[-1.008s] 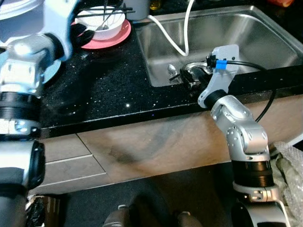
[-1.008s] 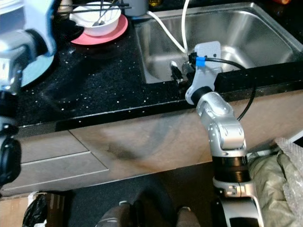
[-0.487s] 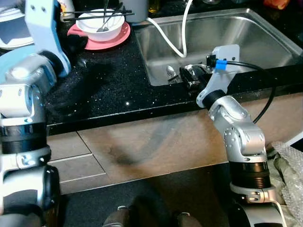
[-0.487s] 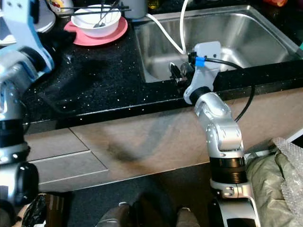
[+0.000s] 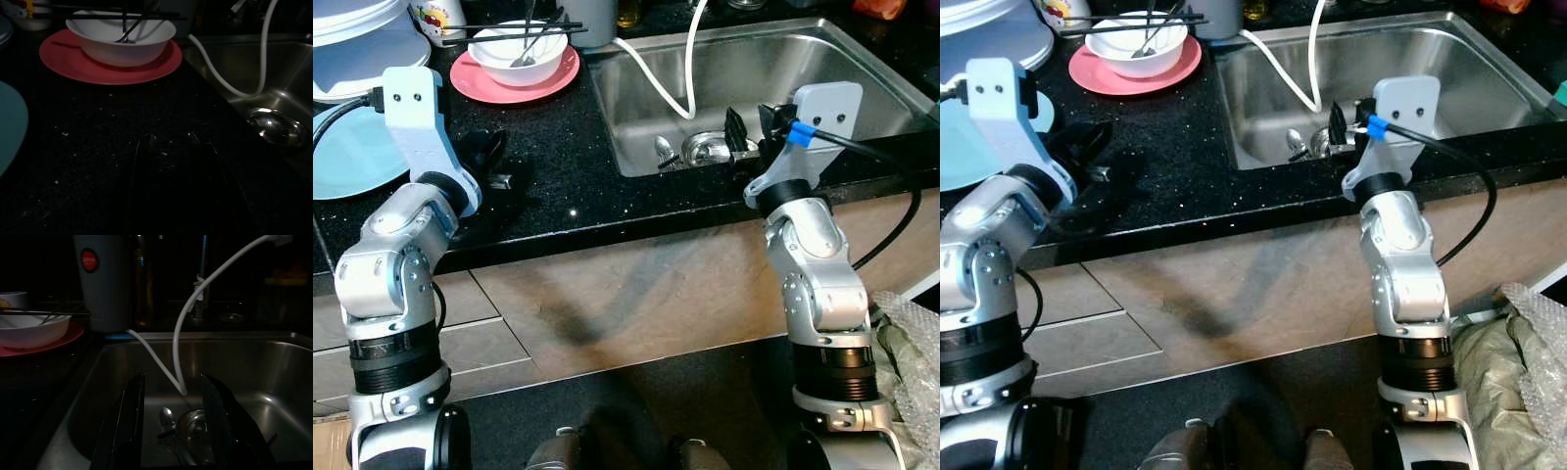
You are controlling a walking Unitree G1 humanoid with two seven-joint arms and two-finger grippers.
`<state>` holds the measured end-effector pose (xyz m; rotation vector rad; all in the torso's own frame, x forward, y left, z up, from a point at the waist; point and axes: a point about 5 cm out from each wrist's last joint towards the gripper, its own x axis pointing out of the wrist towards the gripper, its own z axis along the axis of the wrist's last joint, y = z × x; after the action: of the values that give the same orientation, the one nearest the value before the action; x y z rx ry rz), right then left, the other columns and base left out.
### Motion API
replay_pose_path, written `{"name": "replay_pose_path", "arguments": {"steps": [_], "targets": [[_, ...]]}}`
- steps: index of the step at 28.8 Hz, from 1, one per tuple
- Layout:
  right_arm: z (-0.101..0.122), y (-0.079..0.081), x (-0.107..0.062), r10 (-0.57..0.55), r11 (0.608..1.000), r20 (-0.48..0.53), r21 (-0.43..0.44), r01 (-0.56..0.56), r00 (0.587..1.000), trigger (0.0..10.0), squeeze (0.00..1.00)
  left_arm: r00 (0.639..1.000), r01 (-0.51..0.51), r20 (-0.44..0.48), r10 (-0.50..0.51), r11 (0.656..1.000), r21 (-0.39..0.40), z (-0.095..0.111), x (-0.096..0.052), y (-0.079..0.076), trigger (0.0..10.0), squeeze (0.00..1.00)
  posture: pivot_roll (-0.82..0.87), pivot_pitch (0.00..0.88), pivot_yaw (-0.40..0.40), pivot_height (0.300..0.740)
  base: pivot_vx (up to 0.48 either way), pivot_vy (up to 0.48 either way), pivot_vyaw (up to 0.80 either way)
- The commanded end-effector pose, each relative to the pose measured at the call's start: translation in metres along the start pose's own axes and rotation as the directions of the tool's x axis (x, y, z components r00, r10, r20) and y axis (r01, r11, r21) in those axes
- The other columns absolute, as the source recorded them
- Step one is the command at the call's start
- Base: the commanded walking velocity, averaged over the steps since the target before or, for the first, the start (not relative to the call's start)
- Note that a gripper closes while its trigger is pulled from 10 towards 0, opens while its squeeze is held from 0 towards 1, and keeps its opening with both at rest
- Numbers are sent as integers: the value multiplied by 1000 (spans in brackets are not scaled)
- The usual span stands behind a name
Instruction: Kitchen organization
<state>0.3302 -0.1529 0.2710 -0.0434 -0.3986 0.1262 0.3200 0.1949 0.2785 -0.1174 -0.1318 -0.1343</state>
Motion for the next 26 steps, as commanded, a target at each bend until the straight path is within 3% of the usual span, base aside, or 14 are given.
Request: {"name": "replay_pose_path", "arguments": {"steps": [1, 4, 17, 20, 26], "targets": [[-1, 3, -5, 2, 1000, 17, 5, -2, 1000, 10000, 0, 998, -42, -38, 41, 999, -28, -10, -6, 4, 10000, 0, 58, 143, 25, 740, 0, 0, 0], [-2, 3, -5, 3, 1000, 17, 12, -3, 1000, 10000, 0, 998, -40, -41, 38, 998, -45, -12, -8, 3, 10000, 0, 57, 142, 24, 740, 0, 0, 0], [-4, 3, -7, 2, 999, 21, 39, -2, 1000, 10000, 0, 1000, -6, -16, 6, 1000, 23, -12, -13, -7, 10000, 0, 53, 150, 19, 740, 0, 0, 0], [-6, 4, -8, 11, 999, 9, 48, -12, 1000, 10000, 0, 1000, 18, -15, -17, 997, 73, -9, -13, -10, 10000, 0, 53, 152, 21, 740, 0, 0, 0], [-8, 5, -9, 20, 998, -6, 56, -20, 1000, 10000, 0, 1000, 26, -19, -24, 997, 73, -10, -15, -12, 10000, 0, 55, 165, 24, 740, 0, 0, 0]]}}
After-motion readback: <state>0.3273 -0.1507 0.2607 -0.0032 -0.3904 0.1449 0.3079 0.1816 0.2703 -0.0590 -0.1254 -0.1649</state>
